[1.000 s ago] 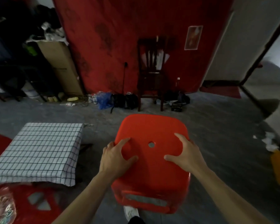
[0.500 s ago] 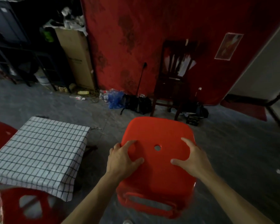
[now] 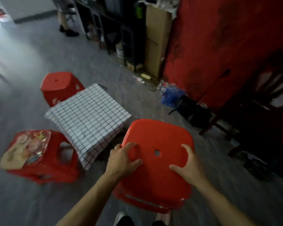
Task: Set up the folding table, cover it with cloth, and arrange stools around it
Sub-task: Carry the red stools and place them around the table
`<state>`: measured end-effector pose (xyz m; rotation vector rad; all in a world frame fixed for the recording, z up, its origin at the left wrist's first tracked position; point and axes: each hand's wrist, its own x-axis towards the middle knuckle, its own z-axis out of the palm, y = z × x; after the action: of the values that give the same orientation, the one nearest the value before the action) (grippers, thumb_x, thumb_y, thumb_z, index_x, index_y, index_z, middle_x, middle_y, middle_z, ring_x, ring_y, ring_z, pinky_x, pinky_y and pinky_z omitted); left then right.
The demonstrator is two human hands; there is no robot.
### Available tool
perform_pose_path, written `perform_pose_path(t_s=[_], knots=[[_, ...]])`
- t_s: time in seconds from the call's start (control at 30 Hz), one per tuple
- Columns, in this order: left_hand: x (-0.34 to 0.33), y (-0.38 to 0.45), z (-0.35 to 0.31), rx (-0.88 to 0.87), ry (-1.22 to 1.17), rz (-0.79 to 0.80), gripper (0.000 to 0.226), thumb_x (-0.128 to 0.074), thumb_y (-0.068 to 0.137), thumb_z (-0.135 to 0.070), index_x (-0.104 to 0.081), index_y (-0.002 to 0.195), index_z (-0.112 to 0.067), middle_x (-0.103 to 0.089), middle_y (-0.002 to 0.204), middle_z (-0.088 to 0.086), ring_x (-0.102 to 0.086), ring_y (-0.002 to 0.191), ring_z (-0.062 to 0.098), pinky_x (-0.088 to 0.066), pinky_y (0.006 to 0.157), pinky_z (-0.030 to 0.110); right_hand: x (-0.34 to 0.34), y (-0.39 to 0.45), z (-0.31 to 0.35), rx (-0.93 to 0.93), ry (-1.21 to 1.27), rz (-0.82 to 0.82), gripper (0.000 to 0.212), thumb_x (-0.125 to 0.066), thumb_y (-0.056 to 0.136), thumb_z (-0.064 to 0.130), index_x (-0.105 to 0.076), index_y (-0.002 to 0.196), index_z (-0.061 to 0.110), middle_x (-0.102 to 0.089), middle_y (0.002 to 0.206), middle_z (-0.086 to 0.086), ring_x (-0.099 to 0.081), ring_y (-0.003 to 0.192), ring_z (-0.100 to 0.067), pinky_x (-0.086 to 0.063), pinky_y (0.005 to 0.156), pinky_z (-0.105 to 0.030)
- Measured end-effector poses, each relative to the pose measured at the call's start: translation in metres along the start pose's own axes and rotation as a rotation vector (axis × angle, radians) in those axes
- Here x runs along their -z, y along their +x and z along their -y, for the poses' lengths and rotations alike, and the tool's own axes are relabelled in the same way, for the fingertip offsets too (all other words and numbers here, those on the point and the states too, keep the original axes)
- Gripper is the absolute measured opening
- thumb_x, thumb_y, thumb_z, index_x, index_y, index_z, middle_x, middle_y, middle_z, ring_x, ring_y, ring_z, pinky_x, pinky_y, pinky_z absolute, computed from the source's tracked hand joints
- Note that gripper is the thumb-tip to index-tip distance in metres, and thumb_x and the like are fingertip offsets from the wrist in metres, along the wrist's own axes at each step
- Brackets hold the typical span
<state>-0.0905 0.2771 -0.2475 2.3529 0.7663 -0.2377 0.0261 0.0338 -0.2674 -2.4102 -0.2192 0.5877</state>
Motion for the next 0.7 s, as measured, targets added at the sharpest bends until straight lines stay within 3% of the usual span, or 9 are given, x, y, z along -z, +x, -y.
perform_pose_path(t_s=[0.13,0.43,0.7], knots=[[-0.002,0.015,0.027,0.109,-0.057,-0.052,0.074,-0.066,0.068,-0.063,-0.041,0.136,-0.053,-0.047,0.132,0.006,-0.046,0.119,0.029,-0.041,0.103,0.041,-0.018,0.043,0.027,0.073,-0.121,0.08,0.104,-0.089,0.055,0.048,-0.034,0.143,0.038,-0.051,0.124,-0.012,-0.054,0.115,-0.03,-0.046,0.1,-0.037],[-0.057,0.082,0.123,0.267,-0.186,-0.079,0.068,-0.071,0.075,-0.056,-0.043,0.136,-0.053,-0.046,0.13,0.002,-0.044,0.117,0.022,-0.042,0.1,0.036,-0.123,0.143,0.032,0.127,-0.196,0.19,0.098,-0.091,0.058,0.04,-0.039,0.14,0.038,-0.047,0.125,-0.007,-0.054,0.115,-0.026,-0.044,0.098,-0.036],[-0.146,0.156,0.218,0.346,-0.255,-0.069,0.067,-0.07,0.077,-0.054,-0.042,0.137,-0.052,-0.042,0.131,0.003,-0.042,0.121,0.023,-0.044,0.1,0.039,-0.245,0.232,-0.025,0.165,-0.174,0.245,0.093,-0.091,0.057,0.039,-0.043,0.136,0.04,-0.049,0.127,-0.005,-0.051,0.118,-0.024,-0.045,0.103,-0.04]])
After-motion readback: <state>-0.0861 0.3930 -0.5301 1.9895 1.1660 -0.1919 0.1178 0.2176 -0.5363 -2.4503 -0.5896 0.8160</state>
